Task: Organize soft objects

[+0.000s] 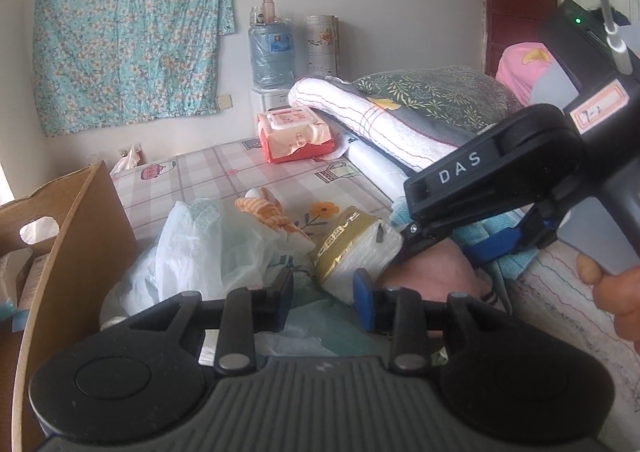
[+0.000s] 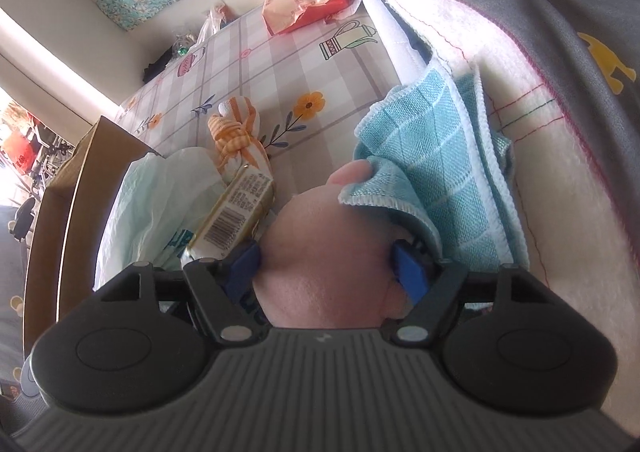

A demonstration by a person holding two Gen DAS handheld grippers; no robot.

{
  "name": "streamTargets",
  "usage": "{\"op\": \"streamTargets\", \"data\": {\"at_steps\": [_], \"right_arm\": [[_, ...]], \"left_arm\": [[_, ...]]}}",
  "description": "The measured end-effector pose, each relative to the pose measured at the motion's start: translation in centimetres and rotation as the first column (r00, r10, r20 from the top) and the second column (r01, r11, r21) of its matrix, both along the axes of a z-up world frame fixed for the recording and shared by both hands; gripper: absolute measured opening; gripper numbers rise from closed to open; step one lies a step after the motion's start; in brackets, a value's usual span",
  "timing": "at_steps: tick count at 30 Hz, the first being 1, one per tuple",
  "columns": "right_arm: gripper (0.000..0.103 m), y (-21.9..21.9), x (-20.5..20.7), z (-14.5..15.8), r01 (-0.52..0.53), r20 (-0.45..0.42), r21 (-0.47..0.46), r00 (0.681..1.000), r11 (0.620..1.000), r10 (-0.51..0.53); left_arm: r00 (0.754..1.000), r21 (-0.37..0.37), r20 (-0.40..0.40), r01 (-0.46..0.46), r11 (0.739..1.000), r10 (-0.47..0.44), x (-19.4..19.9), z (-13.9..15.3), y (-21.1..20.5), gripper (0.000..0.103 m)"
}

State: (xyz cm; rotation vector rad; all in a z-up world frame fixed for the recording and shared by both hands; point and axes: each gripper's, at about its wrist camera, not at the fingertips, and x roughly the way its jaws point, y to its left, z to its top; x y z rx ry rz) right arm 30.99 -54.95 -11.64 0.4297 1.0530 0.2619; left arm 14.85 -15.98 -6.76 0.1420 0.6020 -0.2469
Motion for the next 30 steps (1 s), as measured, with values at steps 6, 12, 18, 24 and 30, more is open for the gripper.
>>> {"op": "streamTargets", "data": {"at_steps": [6,12,18,24,30], "right_arm": [[0.072,0.7,-0.1,-0.5,-0.001,0.026,-0.013,1.000,1.000,0.001],[0.068,-0.9,-0.8,0.5,0.065,0.044,0.074,0.997,0.995,-0.068],[0.069,-3.4,-2.1,1.8,0.103,0.051,0.323,0.991,0.941,-0.126],[0.069,-3.3,-4.0,1.4,0.076,0.013,0.521,0.995,0.850,-0.097],[0.070,-1.1,-6.4,3.8,-0.015,0.068,0.538,0.997,0.843,-0.025]], "left_arm": [[1.000,-0.042,-0.014,-0.003,0.999,0.002,-0.4,0.3,1.1,0.034],[0.998,-0.156,-0.018,0.055,0.986,-0.058,-1.7,1.2,2.6,0.052],[0.984,-0.378,-0.092,0.110,0.919,-0.155,-1.8,1.9,4.2,0.069],[0.980,-0.460,-0.117,0.090,0.883,-0.161,-2.0,2.4,4.7,0.078],[0.986,-0.484,-0.077,0.090,0.871,-0.145,-3.6,3.9,5.8,0.072]]}}
